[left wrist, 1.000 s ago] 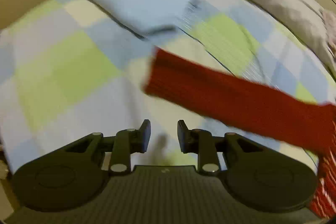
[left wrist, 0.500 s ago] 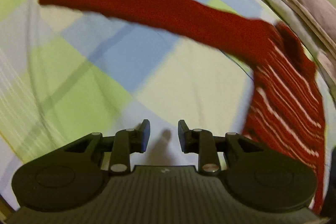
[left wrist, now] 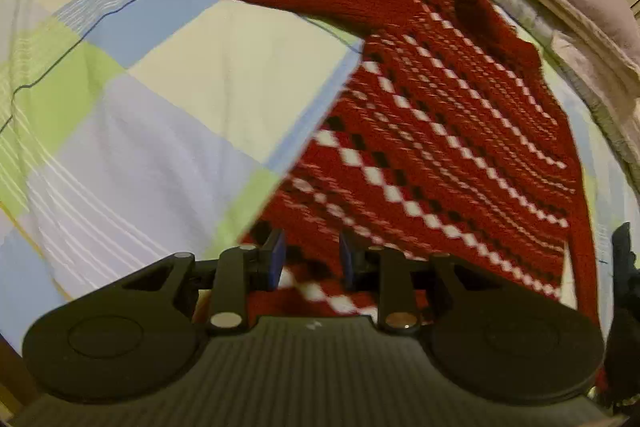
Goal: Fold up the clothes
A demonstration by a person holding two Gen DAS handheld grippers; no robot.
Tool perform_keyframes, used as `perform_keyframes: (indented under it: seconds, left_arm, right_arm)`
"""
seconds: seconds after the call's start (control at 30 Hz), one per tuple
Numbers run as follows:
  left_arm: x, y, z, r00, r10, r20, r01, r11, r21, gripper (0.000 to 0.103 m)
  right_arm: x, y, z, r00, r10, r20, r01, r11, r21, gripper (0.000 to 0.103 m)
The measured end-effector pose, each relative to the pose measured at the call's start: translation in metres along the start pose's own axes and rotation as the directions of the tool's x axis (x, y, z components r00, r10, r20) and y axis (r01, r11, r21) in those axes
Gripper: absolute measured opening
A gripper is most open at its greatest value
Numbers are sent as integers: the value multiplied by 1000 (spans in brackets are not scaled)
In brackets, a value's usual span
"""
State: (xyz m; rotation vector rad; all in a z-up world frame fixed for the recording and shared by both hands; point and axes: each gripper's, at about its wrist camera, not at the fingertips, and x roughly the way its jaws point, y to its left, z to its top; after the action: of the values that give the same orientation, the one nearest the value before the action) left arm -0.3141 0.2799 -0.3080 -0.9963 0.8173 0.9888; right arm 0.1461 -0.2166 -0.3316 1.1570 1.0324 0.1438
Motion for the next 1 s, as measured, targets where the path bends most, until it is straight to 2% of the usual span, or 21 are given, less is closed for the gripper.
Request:
perform_keyframes:
  seconds: [0.03,0.07,0.13,0.2,0.23,0.3,0.33,0.37,0.4,0.43,0.47,0.53,0.57,0.63,0.67,0.7,0.77,0.83,0.87,1.0]
  left_arm:
    - [-3,-5,-2,1000,-4,5,4,1000,1,24]
    - [-6,-10,-4,1000,-7,10,7,1000,4,24]
    - [-12,-16,-7,1000,-5,21,4,1000,18,24]
    - [-12,-20,-10,1000,3,16,-3,1000,19,24]
    - [-11,-22,-12,1000,5,13,-5,1000,18,24]
    - [-9,-23,-16,1000,10,10,-10,1000,23,25]
    - [-8,-23,-18,1000,13,8,-13,1000,28,26]
    - [-9,-21,-20,1000,20,7,-20,999,35,26]
    - [-9,-19,-21,1000,26,6,-27,999,43,27]
    - [-10,-16,-23,999,34,10,-35,998,53,27]
    - [-12,-12,-24,999,48,17,-49,997,62,30]
    - [-17,-1,-26,996,79,32,-81,995,63,33]
    - [-19,4,-27,996,85,35,-87,995,53,33]
    - [-22,16,-28,995,86,42,-87,996,33,39]
    - [-22,21,-29,996,83,45,-84,996,29,42]
    - [-23,26,-30,996,81,49,-82,996,31,42]
    - [-21,34,-32,996,71,53,-73,997,40,43]
    - [-18,40,-36,998,51,47,-54,997,52,43]
    - [-15,43,-37,999,37,39,-39,997,63,43]
    - [4,48,-45,999,30,15,-32,990,136,45]
  right_arm:
    - [-9,22,3,998,58,12,-56,991,-123,4]
    - [-19,44,5,993,115,16,-108,963,-247,4]
    - [-43,89,1,980,199,11,-168,852,-496,4]
    - [-49,102,0,988,143,50,-84,791,-606,4]
    - [-49,107,0,991,106,76,-31,759,-651,4]
    - [-22,81,14,986,-90,139,159,748,-645,4]
    - [-6,65,22,969,-189,157,245,736,-631,4]
    - [10,49,30,941,-292,171,334,716,-613,4]
    - [23,33,39,898,-405,170,423,694,-582,3]
    - [24,22,44,899,-409,158,423,716,-555,4]
    - [16,21,44,916,-366,163,393,744,-541,5]
    - [1,30,36,934,-328,143,349,745,-568,14]
    - [-3,34,26,949,-302,92,293,733,-613,21]
    - [-10,42,6,967,-255,-13,175,702,-690,69]
    - [-12,45,-5,968,-237,-77,109,683,-723,70]
    - [-8,46,-25,952,-240,-190,18,664,-747,69]
    - [-1,44,-62,895,-250,-371,-139,633,-761,69]
    - [4,40,-97,821,-263,-507,-268,607,-748,64]
    - [7,38,-112,799,-275,-534,-301,586,-752,62]
    - [19,34,-154,745,-343,-572,-351,527,-774,60]
